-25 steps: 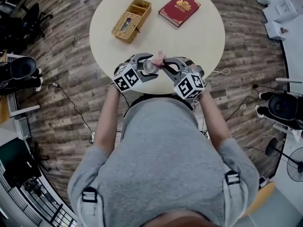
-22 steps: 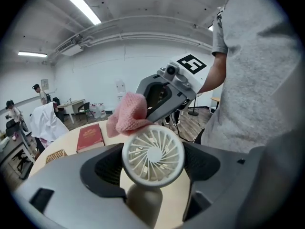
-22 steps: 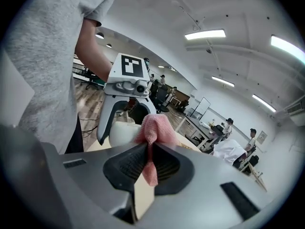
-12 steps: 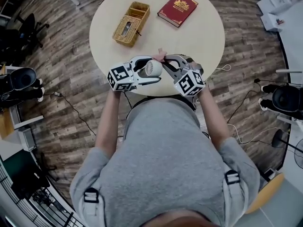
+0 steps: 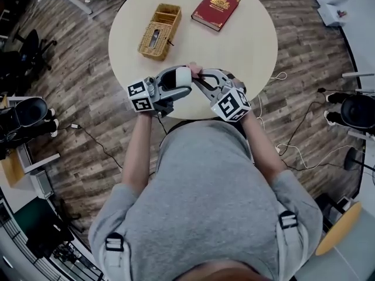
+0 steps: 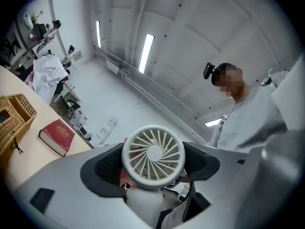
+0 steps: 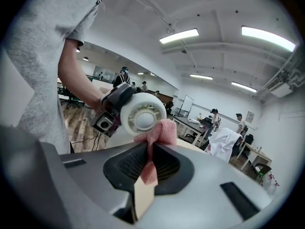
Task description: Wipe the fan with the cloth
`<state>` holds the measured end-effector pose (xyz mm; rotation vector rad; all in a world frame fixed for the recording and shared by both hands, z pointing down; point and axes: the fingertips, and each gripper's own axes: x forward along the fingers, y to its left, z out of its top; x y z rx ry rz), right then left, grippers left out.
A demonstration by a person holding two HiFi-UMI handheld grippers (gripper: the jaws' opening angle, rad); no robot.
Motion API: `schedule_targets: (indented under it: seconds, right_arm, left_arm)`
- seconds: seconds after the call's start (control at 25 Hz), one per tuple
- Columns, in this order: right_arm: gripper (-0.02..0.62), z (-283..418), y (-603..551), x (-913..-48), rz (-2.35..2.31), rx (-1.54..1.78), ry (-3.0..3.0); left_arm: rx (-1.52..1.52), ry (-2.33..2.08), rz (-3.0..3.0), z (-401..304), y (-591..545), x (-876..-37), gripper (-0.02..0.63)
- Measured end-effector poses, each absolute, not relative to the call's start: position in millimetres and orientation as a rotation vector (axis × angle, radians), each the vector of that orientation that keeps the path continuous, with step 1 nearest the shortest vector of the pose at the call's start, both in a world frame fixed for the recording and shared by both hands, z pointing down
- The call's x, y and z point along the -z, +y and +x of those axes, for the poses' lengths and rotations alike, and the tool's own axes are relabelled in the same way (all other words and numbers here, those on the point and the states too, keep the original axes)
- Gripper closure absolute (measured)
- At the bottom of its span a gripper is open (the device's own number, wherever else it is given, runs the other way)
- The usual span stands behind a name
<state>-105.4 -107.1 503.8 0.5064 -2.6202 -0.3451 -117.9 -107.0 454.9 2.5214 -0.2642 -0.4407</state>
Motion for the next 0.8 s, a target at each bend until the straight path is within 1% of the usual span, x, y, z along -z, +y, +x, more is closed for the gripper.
schedule_targets:
  seconds: [0.4, 0.8]
  right_arm:
    - [0.557, -106.8, -94.5, -473.0, 0.471, 0.336, -2.719]
    - [0.557, -112.6, -99.2, -436.6, 0.541, 0.318, -2.841]
  left_arm:
    - [0.664, -0.204, 2.386, -128.2, -132.6, -445.3, 0.23]
    - [0.704, -0.114, 2.307, -127.8, -130.8, -444.3, 0.231]
